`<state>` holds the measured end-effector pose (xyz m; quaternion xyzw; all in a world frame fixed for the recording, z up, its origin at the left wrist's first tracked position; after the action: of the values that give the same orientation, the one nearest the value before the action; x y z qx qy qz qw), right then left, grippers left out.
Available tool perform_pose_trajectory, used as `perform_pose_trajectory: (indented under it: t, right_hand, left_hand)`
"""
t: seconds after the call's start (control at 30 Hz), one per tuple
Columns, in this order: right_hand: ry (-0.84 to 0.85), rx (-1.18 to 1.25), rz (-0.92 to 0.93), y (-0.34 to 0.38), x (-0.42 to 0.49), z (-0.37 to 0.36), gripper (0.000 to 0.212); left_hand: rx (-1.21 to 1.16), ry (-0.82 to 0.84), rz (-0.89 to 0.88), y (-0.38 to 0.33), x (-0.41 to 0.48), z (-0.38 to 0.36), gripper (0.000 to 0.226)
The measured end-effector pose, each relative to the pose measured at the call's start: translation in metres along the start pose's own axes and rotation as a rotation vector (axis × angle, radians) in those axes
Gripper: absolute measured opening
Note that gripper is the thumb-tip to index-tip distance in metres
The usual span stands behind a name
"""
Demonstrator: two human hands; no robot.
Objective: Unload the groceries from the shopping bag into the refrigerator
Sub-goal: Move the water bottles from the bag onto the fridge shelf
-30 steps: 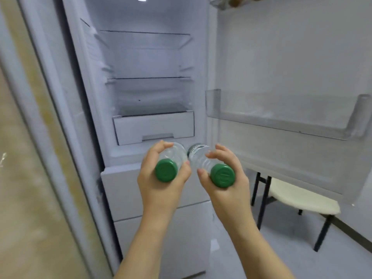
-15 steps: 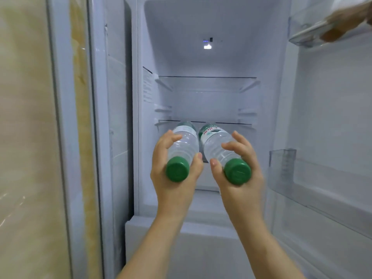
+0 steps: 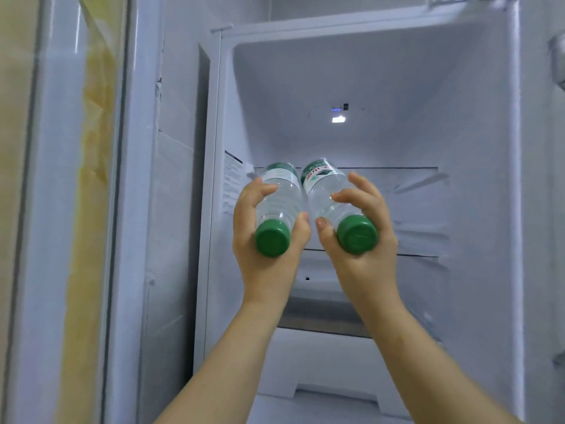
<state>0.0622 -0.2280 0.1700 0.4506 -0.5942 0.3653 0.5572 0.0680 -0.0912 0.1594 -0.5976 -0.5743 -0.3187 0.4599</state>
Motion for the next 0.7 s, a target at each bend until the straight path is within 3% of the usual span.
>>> perform_pose_trajectory:
  t: [0.3,0.7]
  right_hand:
    - [-0.031,-0.048,0.091,-0.077,0.052,-0.057,0.024]
    - [0.047,-0.020,-0.051,-0.146,0.108,-0.083,0.025]
  left_hand:
    - [-0.036,0.067,-0.110,0.091,0.074,-0.017,0.043]
    - [0.052,0.108,-0.053,0.150,0.131,-0.047,0.042]
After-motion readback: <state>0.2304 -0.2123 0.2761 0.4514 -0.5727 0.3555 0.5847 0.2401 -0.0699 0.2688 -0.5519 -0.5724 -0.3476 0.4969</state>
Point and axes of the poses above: each hand's wrist, its own x-axis towards the middle knuckle, its own z-axis out of the back of the hand, y = z × x, the point moved 6 cm from there along x, towards the middle knuckle, and after that the axes turned 8 degrees about -x, right-handed, at the moved point
